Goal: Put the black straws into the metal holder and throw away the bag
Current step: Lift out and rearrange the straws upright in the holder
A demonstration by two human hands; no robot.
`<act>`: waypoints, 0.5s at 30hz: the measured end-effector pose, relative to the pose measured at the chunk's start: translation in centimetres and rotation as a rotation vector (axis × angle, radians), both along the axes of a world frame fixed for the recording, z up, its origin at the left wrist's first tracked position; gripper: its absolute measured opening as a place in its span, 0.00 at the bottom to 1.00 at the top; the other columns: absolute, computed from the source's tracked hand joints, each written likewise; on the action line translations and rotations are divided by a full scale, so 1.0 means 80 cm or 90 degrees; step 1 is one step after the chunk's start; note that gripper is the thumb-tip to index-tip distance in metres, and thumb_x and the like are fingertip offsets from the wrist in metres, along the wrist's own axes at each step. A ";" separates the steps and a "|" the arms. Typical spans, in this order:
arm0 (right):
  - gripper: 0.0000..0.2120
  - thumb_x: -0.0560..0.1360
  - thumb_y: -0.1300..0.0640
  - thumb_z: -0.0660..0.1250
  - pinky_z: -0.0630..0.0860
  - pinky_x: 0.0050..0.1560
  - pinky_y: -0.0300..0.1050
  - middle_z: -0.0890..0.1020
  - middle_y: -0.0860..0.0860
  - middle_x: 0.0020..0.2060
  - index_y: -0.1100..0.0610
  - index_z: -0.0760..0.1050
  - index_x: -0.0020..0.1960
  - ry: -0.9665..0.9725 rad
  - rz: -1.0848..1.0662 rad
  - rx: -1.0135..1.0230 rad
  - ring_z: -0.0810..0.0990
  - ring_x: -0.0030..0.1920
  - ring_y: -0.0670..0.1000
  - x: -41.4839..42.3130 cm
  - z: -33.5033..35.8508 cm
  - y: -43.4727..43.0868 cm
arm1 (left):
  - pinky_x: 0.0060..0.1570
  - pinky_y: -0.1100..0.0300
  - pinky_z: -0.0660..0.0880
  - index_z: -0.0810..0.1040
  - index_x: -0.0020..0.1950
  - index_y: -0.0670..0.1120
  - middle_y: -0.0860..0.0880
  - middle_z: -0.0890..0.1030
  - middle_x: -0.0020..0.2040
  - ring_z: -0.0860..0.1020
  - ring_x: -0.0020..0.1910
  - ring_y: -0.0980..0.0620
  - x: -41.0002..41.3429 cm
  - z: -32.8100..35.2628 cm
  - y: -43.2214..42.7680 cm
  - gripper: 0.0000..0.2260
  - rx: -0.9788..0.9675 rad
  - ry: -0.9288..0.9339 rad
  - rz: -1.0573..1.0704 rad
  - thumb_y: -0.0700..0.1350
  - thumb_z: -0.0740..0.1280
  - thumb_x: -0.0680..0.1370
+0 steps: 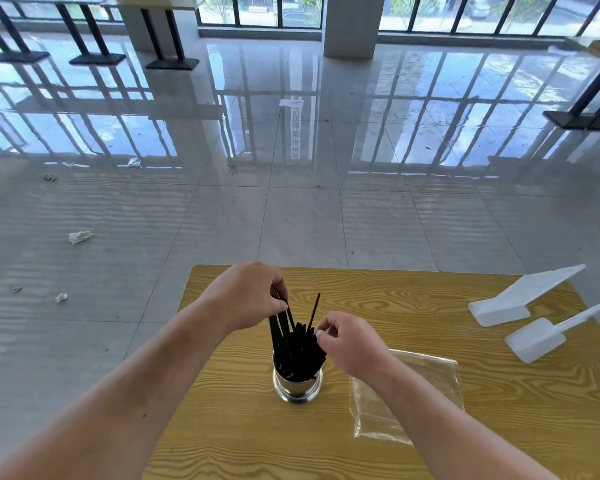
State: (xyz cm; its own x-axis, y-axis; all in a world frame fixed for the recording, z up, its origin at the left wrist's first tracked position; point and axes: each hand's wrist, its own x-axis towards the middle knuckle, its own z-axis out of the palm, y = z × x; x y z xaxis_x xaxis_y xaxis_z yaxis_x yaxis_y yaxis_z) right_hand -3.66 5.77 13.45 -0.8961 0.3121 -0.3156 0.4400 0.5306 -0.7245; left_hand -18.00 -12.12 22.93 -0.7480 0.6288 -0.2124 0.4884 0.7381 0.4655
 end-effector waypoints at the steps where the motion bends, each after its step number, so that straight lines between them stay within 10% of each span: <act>1: 0.06 0.81 0.51 0.68 0.74 0.33 0.45 0.84 0.47 0.34 0.45 0.80 0.45 0.010 -0.006 0.005 0.74 0.30 0.44 -0.001 0.000 0.000 | 0.41 0.62 0.79 0.84 0.41 0.58 0.60 0.85 0.39 0.82 0.40 0.64 0.000 0.002 -0.001 0.04 0.001 0.001 0.000 0.50 0.77 0.73; 15: 0.03 0.81 0.50 0.69 0.72 0.32 0.44 0.79 0.45 0.32 0.43 0.76 0.54 0.040 -0.015 -0.010 0.72 0.28 0.43 -0.013 0.000 -0.006 | 0.37 0.66 0.73 0.84 0.40 0.58 0.65 0.84 0.36 0.81 0.36 0.68 0.000 0.022 -0.012 0.05 0.045 -0.019 0.018 0.49 0.78 0.73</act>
State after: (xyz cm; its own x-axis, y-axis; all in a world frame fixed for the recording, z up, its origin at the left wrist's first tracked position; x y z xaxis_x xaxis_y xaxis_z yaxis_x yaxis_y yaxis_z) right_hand -4.66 5.26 13.44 -0.9067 0.3285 -0.2646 0.4059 0.5091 -0.7590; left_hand -18.02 -13.04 24.70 -0.7597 0.6216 -0.1911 0.4523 0.7162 0.5315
